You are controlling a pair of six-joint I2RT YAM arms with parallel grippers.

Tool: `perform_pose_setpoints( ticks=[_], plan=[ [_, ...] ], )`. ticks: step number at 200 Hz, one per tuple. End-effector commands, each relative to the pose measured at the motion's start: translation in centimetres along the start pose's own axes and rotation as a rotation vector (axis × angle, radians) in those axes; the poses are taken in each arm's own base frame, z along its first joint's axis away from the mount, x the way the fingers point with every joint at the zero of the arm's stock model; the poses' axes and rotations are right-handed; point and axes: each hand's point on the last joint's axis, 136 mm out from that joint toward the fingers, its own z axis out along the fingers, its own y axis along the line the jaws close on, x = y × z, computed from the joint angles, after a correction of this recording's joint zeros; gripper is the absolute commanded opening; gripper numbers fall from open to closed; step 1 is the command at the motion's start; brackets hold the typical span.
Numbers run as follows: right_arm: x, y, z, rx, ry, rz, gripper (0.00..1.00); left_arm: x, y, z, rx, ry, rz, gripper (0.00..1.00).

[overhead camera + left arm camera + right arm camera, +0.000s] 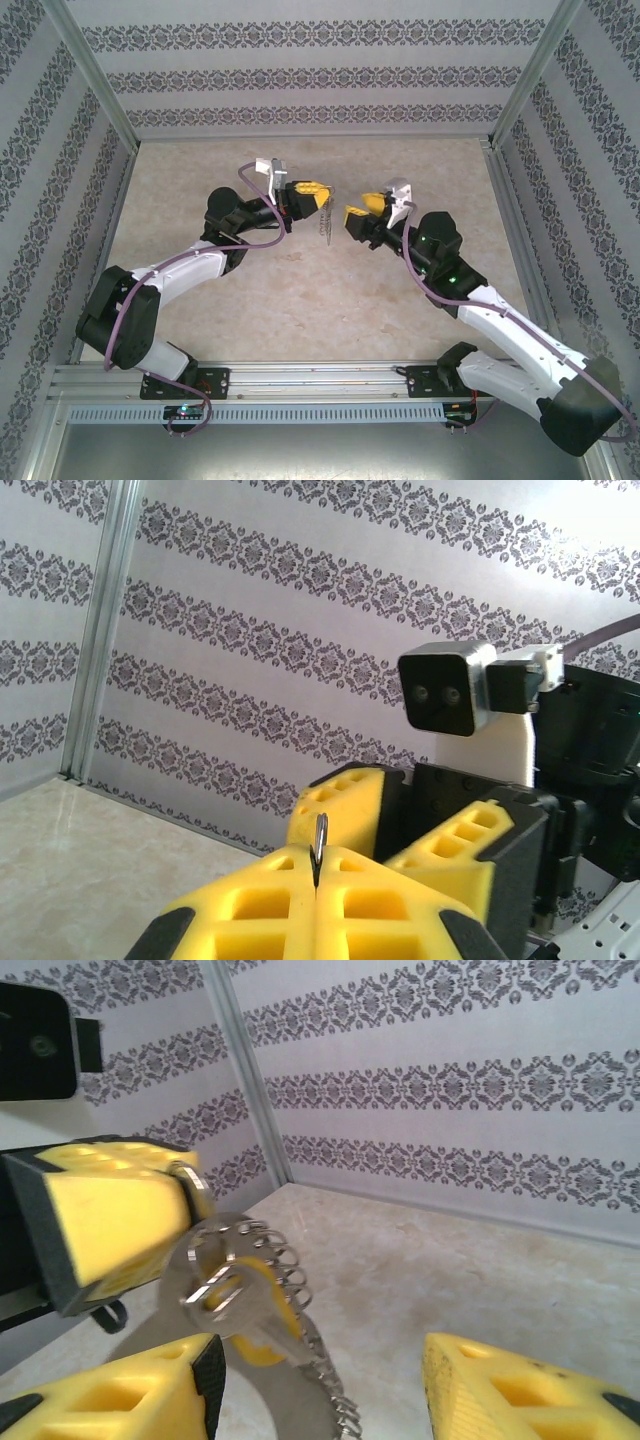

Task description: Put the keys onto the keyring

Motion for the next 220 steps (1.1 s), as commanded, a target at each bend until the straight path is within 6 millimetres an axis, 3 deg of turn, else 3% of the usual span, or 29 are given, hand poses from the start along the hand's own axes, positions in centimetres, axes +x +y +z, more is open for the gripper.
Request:
perform_pose_setpoints(
  ticks=[1, 44, 80, 125, 163, 220],
  plan=[
    [-0.4, 0.1, 0.0, -0.024, -0.018, -0.026, 0.56, -2.6, -2.3, 0.7, 0.085, -0.056, 0.065, 0.0],
    [-1.3, 1.2, 0.3, -0.085, -0.035, -0.036, 0.56, -2.5, -2.5, 1.0, 0.093, -0.048, 0.06, 0.0],
    [-2.2, 0.6, 0.5, -0.056, -0.06, -0.034, 0.55, -2.4, -2.7, 1.3, 0.099, -0.051, 0.049, 0.0],
    [-5.0, -0.1, -0.3, -0.113, -0.128, 0.067, 0.54, -2.0, -2.2, 1.2, 0.101, -0.089, 0.006, 0.0],
    [-6.3, 1.6, -1.0, -0.276, -0.115, 0.081, 0.53, -1.6, -1.8, 1.3, 0.111, -0.1, -0.031, 0.0],
    [-6.0, 3.7, -0.4, -0.46, -0.045, 0.11, 0.52, -1.7, -1.6, 1.4, 0.11, -0.108, -0.045, 0.0]
  ],
)
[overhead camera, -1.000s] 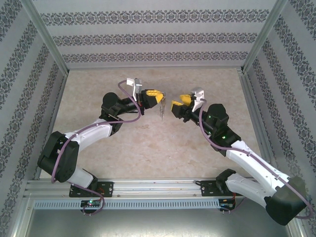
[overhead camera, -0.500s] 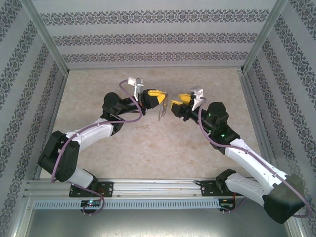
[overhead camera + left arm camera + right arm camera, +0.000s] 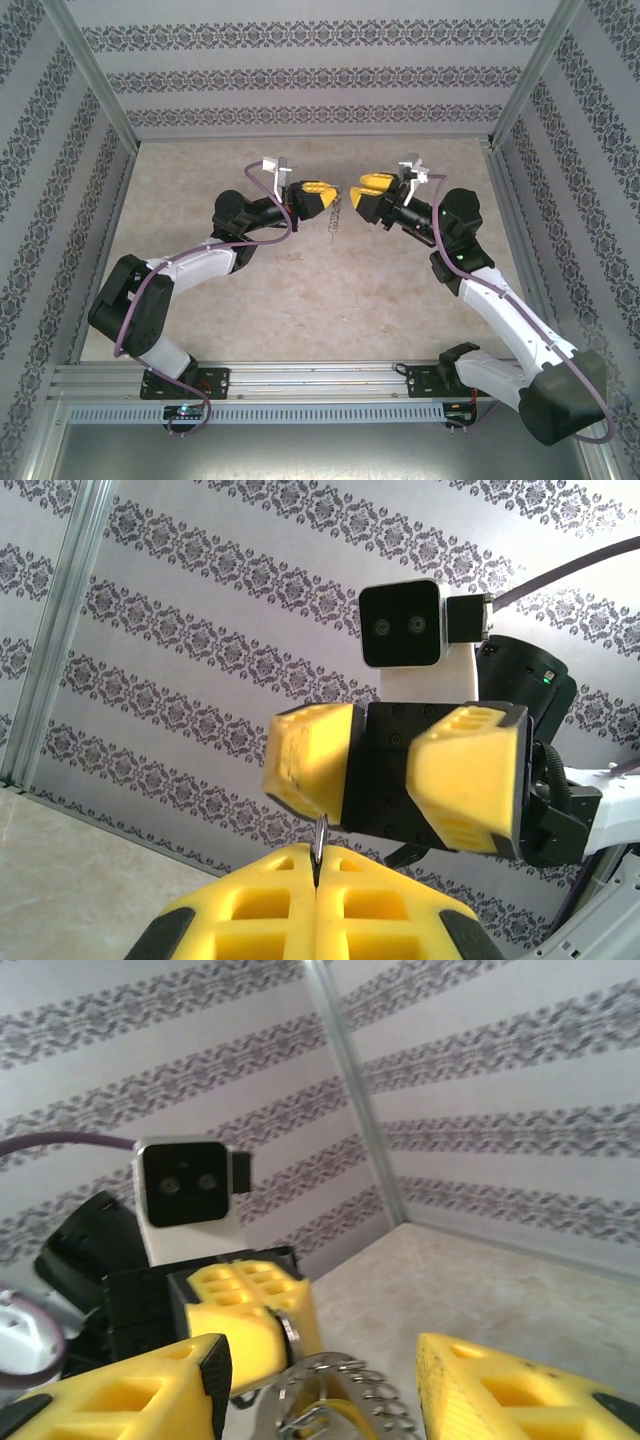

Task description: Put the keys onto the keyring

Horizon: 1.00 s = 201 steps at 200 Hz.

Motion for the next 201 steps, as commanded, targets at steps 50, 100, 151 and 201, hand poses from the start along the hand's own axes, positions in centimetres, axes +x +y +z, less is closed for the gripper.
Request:
perform_pose_setpoints(
  ticks=[50, 100, 151, 201],
  plan=[
    [-0.8, 2.7, 1.0, -0.203, 0.019, 0.019, 0.5, -1.7, -1.6, 0.4, 0.06, -0.059, 0.036, 0.0],
    [-0.8, 2.5, 1.4, -0.21, 0.017, 0.027, 0.45, -1.7, -1.7, 0.4, 0.07, -0.058, 0.031, 0.0],
    [-0.6, 1.9, 1.8, -0.201, 0.022, 0.039, 0.42, -1.7, -1.9, 0.5, 0.078, -0.056, 0.029, 0.0],
    [-0.5, 1.6, 2.2, -0.202, 0.023, 0.044, 0.36, -1.6, -2.1, 0.7, 0.085, -0.051, 0.028, 0.0]
  ],
)
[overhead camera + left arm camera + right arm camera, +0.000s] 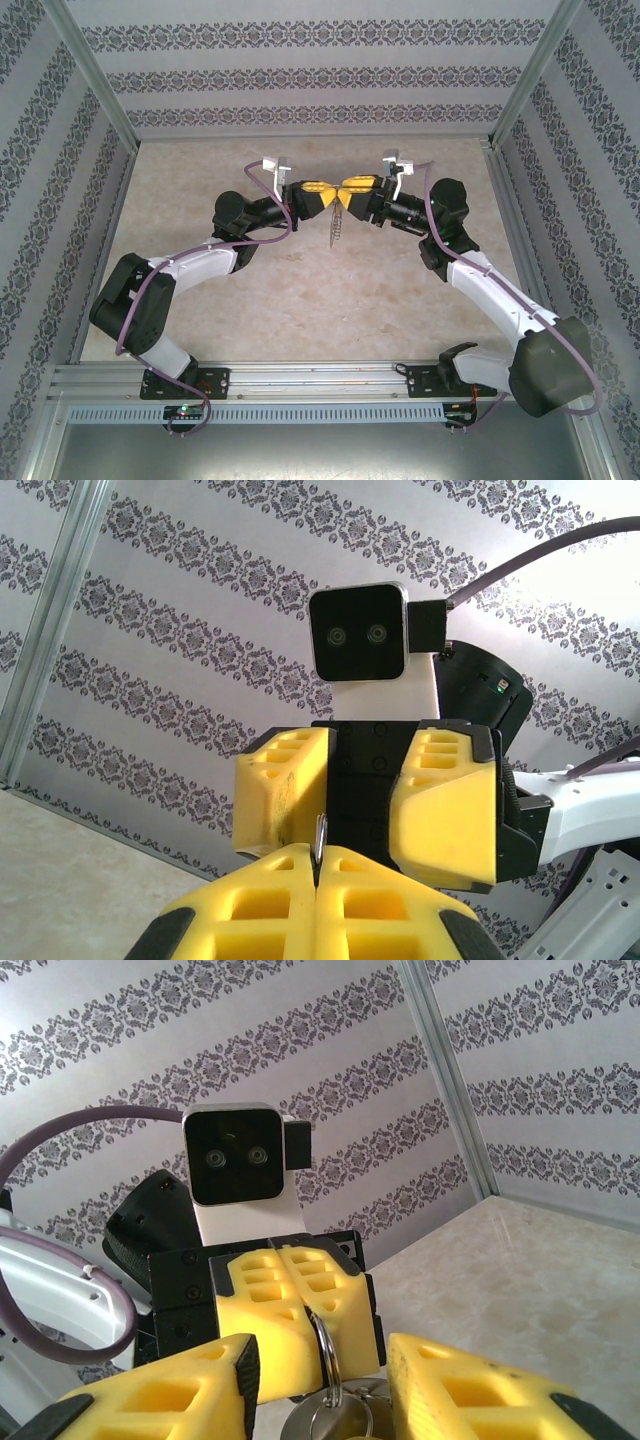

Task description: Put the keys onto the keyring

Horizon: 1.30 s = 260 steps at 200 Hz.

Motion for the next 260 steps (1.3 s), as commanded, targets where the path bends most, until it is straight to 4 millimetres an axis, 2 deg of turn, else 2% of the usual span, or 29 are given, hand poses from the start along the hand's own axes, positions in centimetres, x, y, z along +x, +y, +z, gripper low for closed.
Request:
perform_pose_setpoints(
  ticks=[1, 32, 61, 87, 116, 184, 199, 208, 227, 260],
  plan=[
    [-1.7, 1.3, 0.3, -0.048, -0.033, -0.047, 0.36, -1.5, -2.1, 0.7, 0.079, -0.04, 0.065, 0.0],
    [-1.7, 1.3, 0.4, -0.057, -0.027, -0.048, 0.2, -1.4, -2.0, 0.8, 0.077, -0.036, 0.066, 0.0],
    [-1.6, 1.3, 0.5, -0.067, -0.021, -0.046, 0.2, -1.3, -2.0, 0.9, 0.082, -0.03, 0.063, 0.0],
    [-1.4, 1.3, 0.5, -0.072, -0.014, -0.047, 0.16, -1.2, -2.0, 1.1, 0.082, -0.028, 0.064, 0.0],
    [-1.3, 1.4, 0.6, -0.082, -0.005, -0.05, 0.0, -1.3, -2.0, 1.2, 0.082, -0.028, 0.065, 0.0],
    [-1.0, 0.4, 0.4, -0.052, 0.014, -0.068, 0.0, -1.2, -1.7, 1.3, 0.07, -0.023, 0.07, 0.0],
    [-1.2, 0.0, 0.2, -0.037, 0.02, -0.075, 0.0, -1.2, -1.6, 1.3, 0.065, -0.019, 0.076, 0.18],
    [-1.3, -0.2, 0.0, -0.024, 0.026, -0.079, 0.0, -1.2, -1.6, 1.1, 0.058, -0.016, 0.084, 0.24],
    [-1.5, -0.7, -0.3, 0.0, 0.043, -0.085, 0.0, -1.3, -1.5, 0.7, 0.042, 0.004, 0.111, 0.32],
    [-1.7, -1.0, -0.7, 0.019, 0.084, -0.106, 0.0, -1.8, -1.2, -0.4, -0.003, 0.058, 0.167, 0.39]
  ],
)
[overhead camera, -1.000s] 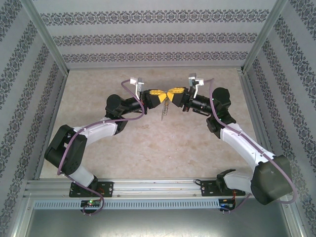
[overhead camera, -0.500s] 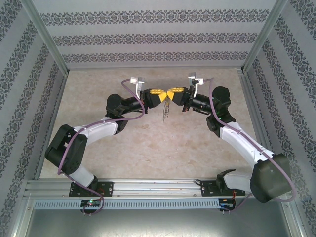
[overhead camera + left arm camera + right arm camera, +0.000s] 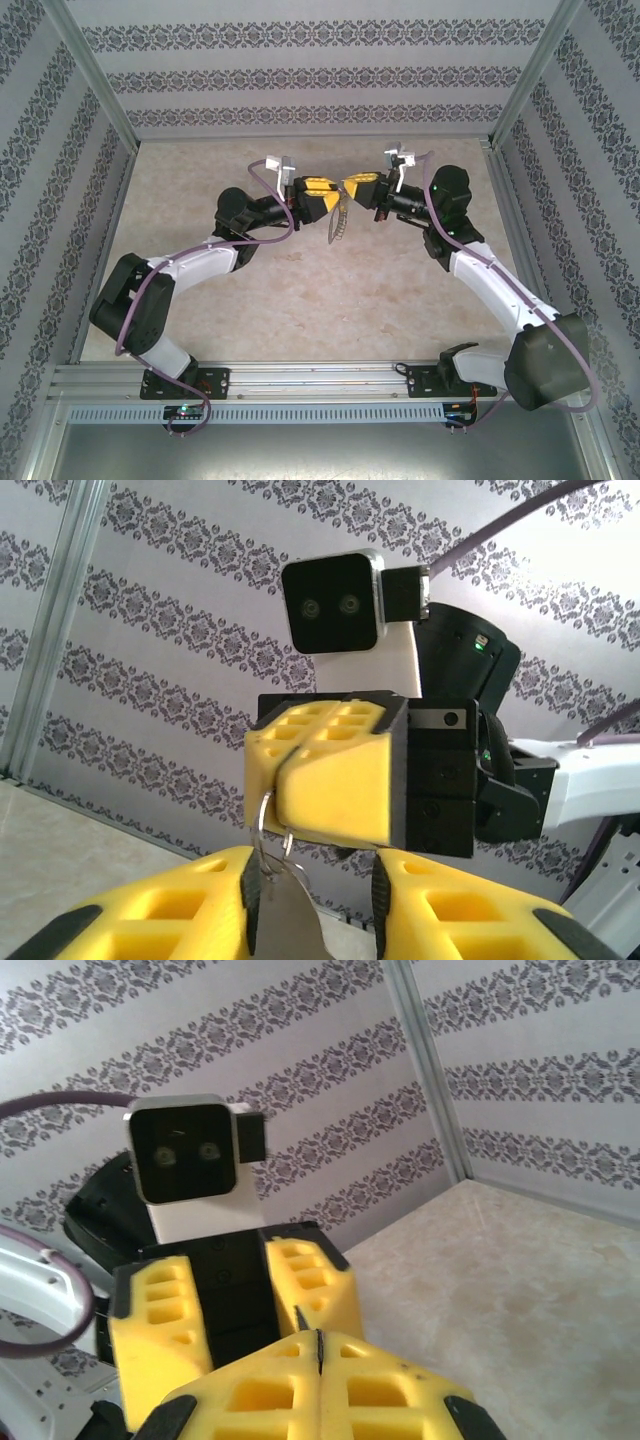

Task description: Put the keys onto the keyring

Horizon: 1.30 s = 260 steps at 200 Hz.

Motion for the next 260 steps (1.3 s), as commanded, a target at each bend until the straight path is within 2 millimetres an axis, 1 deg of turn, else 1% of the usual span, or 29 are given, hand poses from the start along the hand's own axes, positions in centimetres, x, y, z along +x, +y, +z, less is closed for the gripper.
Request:
perform_pose_setpoints(
  ticks=[1, 8, 51, 71, 90, 117, 145, 198, 232, 260],
  plan=[
    [-1.1, 0.9, -0.3, -0.021, 0.024, -0.078, 0.0, -1.9, -1.3, -0.7, 0.008, 0.023, 0.118, 0.39],
    [-1.0, 1.1, -0.2, -0.026, 0.038, -0.079, 0.0, -2.0, -1.2, -1.0, 0.003, 0.039, 0.132, 0.4],
    [-0.3, 1.2, -0.3, -0.022, 0.137, -0.109, 0.0, -1.1, -0.8, -1.8, 0.003, 0.166, 0.139, 0.46],
    [-0.1, 1.2, -0.3, -0.015, 0.184, -0.125, 0.0, -0.3, -0.3, -1.9, 0.004, 0.217, 0.125, 0.46],
    [0.6, 1.3, -0.1, -0.008, 0.242, -0.13, 0.0, 0.4, -0.1, -1.9, 0.009, 0.26, 0.115, 0.49],
    [1.3, 1.4, 0.1, -0.004, 0.292, -0.133, 0.0, 1.4, 0.1, -2.0, 0.025, 0.309, 0.107, 0.5],
    [2.0, 1.3, 0.5, -0.01, 0.326, -0.129, 0.0, 1.9, -0.1, -1.9, 0.062, 0.334, 0.088, 0.5],
    [3.0, 1.4, 1.1, -0.021, 0.361, -0.128, 0.0, 2.7, 0.5, -1.5, 0.087, 0.355, 0.05, 0.5],
    [2.8, 1.5, 1.2, -0.021, 0.352, -0.137, 0.0, 2.5, 0.6, -1.2, 0.104, 0.329, 0.038, 0.5],
    [2.5, 1.5, 1.2, -0.021, 0.327, -0.138, 0.0, 2.1, 0.8, -1.0, 0.098, 0.289, 0.045, 0.47]
  ],
)
